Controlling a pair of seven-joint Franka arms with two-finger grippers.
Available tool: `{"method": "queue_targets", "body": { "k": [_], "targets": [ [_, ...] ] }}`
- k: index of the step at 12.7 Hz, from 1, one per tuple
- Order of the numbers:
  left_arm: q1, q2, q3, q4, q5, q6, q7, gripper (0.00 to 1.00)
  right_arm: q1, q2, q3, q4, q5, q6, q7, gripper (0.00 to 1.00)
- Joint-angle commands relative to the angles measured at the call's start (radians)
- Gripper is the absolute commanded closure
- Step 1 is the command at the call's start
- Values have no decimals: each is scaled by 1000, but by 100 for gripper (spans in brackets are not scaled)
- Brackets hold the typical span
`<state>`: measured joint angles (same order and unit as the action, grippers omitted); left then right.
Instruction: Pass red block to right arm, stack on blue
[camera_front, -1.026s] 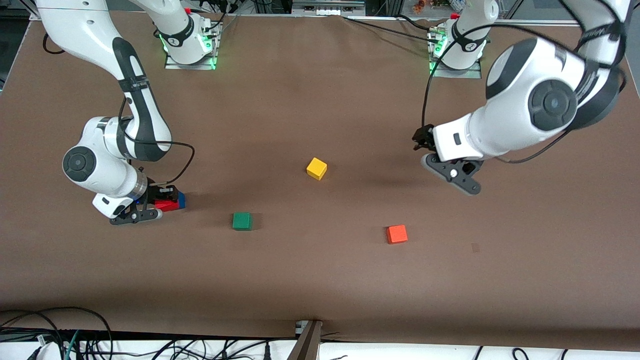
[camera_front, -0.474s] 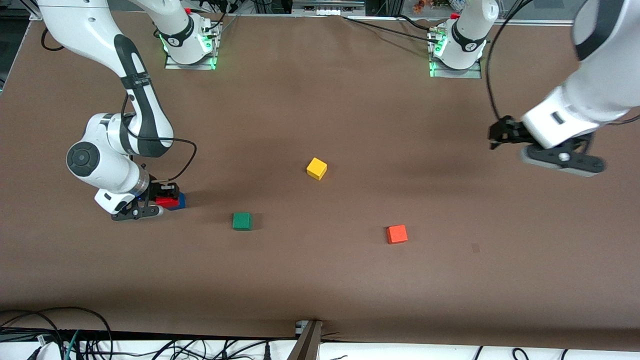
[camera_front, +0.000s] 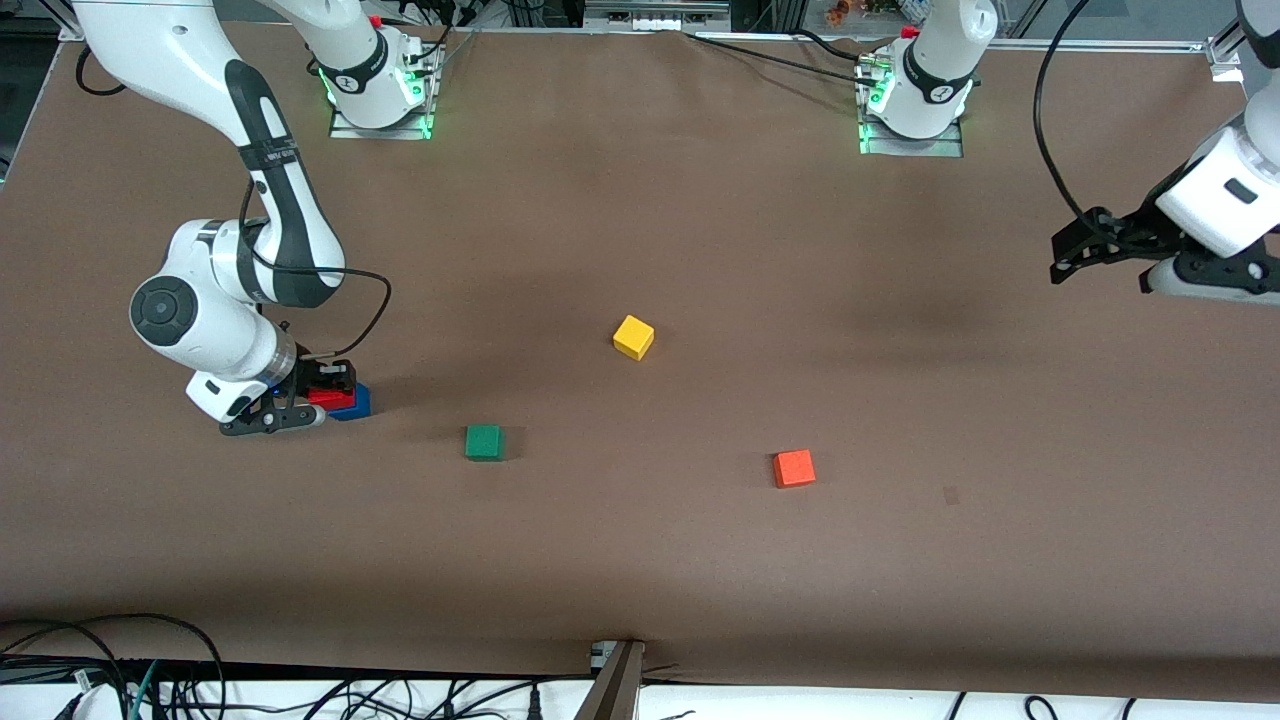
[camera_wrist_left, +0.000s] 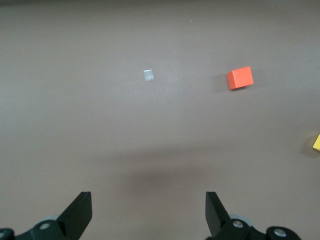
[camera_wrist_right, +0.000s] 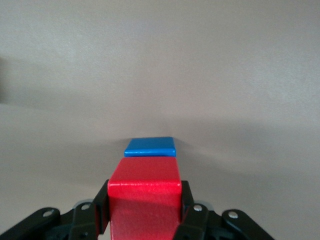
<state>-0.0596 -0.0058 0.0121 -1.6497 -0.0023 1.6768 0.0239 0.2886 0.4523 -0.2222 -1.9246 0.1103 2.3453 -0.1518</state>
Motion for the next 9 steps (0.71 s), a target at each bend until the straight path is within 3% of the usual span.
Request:
{"method": "queue_targets", "body": {
  "k": [1,9],
  "targets": [
    [-22,-59,3,-71,56,32,-21,0,11,-26,-6,-33,-27,15,34,89],
    [27,-57,-55,-61,53,-19,-64,0,11,-10,-6,-33,-27,32,38,89]
  ]
}}
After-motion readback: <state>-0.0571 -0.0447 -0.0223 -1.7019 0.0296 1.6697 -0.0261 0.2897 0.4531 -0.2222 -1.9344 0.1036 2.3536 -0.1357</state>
